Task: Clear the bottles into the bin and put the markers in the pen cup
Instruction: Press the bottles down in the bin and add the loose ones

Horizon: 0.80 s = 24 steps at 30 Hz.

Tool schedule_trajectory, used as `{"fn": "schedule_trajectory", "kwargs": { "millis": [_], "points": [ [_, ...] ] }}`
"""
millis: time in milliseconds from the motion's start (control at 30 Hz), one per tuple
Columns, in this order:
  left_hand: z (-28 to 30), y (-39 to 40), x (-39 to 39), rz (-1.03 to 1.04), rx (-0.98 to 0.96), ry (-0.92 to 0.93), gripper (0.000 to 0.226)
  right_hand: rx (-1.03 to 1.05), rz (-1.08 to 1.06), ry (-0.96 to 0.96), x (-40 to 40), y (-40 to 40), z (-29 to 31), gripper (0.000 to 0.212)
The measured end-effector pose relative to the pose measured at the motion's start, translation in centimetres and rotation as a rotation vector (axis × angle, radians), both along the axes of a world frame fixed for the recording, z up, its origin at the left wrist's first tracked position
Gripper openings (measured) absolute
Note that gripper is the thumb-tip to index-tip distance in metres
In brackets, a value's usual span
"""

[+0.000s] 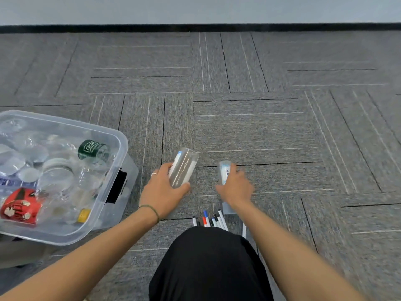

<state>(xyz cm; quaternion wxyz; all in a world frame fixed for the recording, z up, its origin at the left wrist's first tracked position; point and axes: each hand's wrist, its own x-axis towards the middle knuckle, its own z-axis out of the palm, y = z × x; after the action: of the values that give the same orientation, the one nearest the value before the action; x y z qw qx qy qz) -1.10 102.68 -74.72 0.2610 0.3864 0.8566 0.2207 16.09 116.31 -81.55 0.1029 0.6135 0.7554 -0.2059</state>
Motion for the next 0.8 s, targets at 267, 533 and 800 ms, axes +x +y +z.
{"fn": "schedule_trajectory", "kwargs": {
  "millis": [267, 533, 800],
  "points": [
    [0.3, 0.4, 0.7, 0.043, 0.020, -0.080, 0.069, -0.026, -0.020, 0.120, -0.1, 0.5, 0.4, 0.095],
    [8.8, 0.9, -1.4, 0.146, 0.178, -0.123, 0.069, 0.062, 0.285, 0.384, -6.7, -0.3, 11.6, 0.074],
    [15.8, -4.6, -10.2, 0.413, 0.287, -0.096, 0.055, -0.143, 0.514, 0.736, -19.1, -5.0, 19.8, 0.046]
  ]
}}
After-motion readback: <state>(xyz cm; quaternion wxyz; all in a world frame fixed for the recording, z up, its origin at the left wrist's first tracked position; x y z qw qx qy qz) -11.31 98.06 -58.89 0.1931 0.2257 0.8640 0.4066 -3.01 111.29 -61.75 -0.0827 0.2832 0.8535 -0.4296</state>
